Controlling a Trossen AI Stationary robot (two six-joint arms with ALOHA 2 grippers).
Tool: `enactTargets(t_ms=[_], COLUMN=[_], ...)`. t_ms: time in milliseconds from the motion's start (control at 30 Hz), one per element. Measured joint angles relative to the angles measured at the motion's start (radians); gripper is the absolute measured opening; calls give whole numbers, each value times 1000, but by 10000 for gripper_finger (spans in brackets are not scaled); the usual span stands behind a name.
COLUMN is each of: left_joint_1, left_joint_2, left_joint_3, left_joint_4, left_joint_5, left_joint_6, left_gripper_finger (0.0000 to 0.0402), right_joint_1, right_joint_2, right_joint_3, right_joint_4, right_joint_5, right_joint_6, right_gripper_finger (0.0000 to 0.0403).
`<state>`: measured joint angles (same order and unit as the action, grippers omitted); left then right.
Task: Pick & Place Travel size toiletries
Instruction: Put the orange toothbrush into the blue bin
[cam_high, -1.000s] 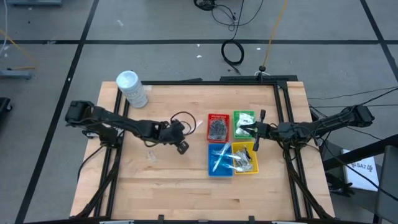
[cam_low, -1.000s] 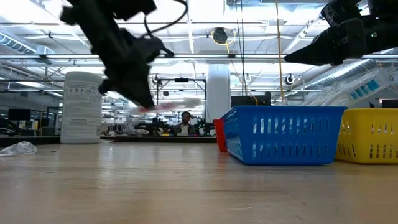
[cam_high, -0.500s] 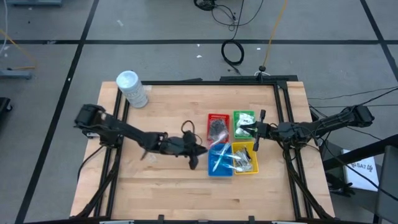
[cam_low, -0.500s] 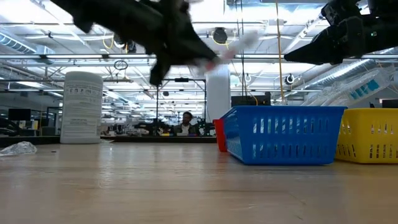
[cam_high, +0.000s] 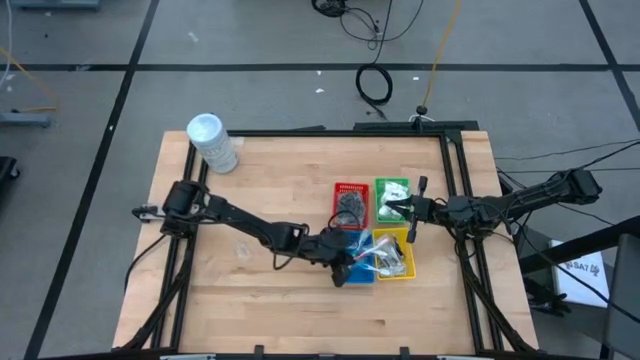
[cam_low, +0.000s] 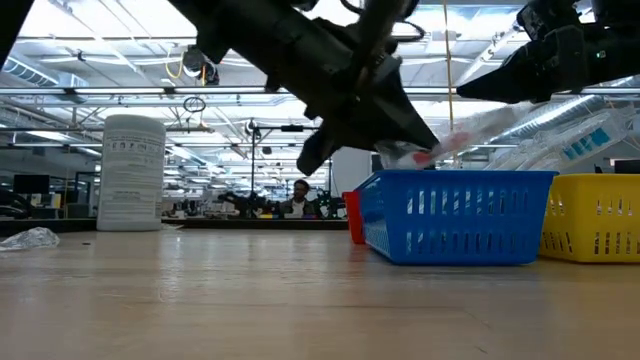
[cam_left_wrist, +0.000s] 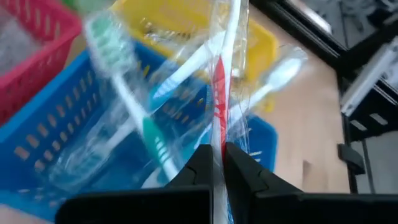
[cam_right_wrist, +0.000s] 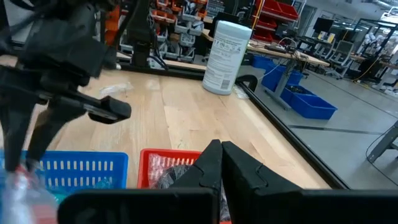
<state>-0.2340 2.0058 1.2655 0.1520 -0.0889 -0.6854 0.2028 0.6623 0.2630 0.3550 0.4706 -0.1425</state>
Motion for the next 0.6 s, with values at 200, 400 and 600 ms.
enactTargets(t_ms=[200,400,600], left_joint_1=[0,-2,-3], left_joint_2=[13,13,13], left_joint_3=[13,12,12], left_joint_4=[-25,-126,-155], left_joint_5=[-49,-111,-140], left_joint_6=[-143,-252,-295], left_gripper_finger=[8,9,18], right_joint_1=[0,0,0], right_joint_2=[0,0,0], right_joint_3=[0,0,0], right_joint_4=[-5,-8,-7], right_joint_5=[0,0,0], right_joint_6=[0,0,0], right_gripper_finger=[0,0,0])
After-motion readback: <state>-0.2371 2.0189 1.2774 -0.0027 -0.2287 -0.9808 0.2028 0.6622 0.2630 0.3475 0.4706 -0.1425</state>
